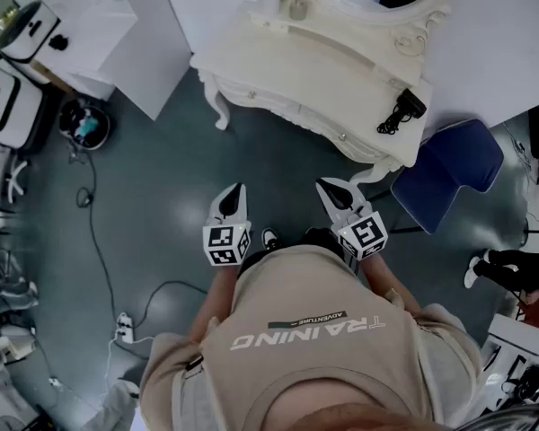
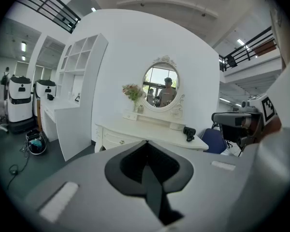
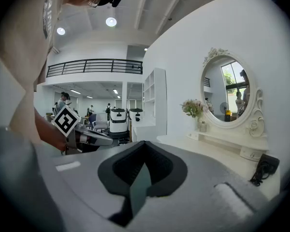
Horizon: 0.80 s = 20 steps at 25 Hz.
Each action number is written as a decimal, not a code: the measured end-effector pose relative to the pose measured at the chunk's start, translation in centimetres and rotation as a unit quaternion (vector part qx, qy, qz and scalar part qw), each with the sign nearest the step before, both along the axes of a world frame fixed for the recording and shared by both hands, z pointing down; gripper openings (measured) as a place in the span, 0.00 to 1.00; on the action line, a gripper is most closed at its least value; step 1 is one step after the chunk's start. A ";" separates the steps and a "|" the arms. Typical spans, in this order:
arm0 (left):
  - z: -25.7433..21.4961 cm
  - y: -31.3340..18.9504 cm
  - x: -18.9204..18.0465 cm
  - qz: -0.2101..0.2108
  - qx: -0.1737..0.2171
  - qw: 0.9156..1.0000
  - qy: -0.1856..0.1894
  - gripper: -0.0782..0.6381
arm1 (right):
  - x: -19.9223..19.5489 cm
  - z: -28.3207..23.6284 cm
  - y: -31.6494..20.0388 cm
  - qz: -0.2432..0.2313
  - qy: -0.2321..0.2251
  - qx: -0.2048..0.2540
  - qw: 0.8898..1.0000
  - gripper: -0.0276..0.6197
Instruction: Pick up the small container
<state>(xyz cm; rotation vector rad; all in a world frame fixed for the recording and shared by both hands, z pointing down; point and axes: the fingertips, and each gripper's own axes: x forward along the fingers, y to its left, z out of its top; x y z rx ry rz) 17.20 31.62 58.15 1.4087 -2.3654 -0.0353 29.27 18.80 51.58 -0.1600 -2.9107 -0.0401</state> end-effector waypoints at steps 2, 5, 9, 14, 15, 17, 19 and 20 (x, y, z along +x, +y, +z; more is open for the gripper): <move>0.1 0.1 -0.7 0.002 0.003 1.000 -0.003 0.13 | -0.8 -0.2 0.5 -0.002 -0.007 0.008 1.000 0.05; 0.2 0.2 -0.9 0.006 0.005 1.000 -0.001 0.13 | -1.4 -0.2 1.2 -0.001 -0.011 0.007 1.000 0.05; -0.4 0.0 -1.0 0.019 0.015 1.000 0.000 0.13 | -1.8 -0.5 1.7 0.002 -0.010 0.009 1.000 0.05; -0.4 -0.6 -1.2 0.034 0.013 0.999 -0.002 0.13 | -1.8 -0.5 0.8 0.023 -0.013 0.004 1.000 0.05; -0.4 -0.6 -1.2 0.036 0.013 0.999 -0.001 0.13 | -1.8 -0.4 0.6 0.029 -0.012 0.003 1.000 0.05; -0.2 -0.5 -1.6 0.039 0.009 0.999 0.004 0.13 | -2.2 -0.6 0.6 0.039 -0.013 0.004 0.999 0.05; 0.4 -0.6 -1.6 0.043 0.004 0.999 0.015 0.13 | -2.2 -0.9 0.7 0.047 -0.015 0.007 0.999 0.05; 0.6 -0.7 -1.4 0.046 0.003 0.999 0.020 0.13 | -2.0 -0.9 0.7 0.051 -0.013 0.007 0.999 0.05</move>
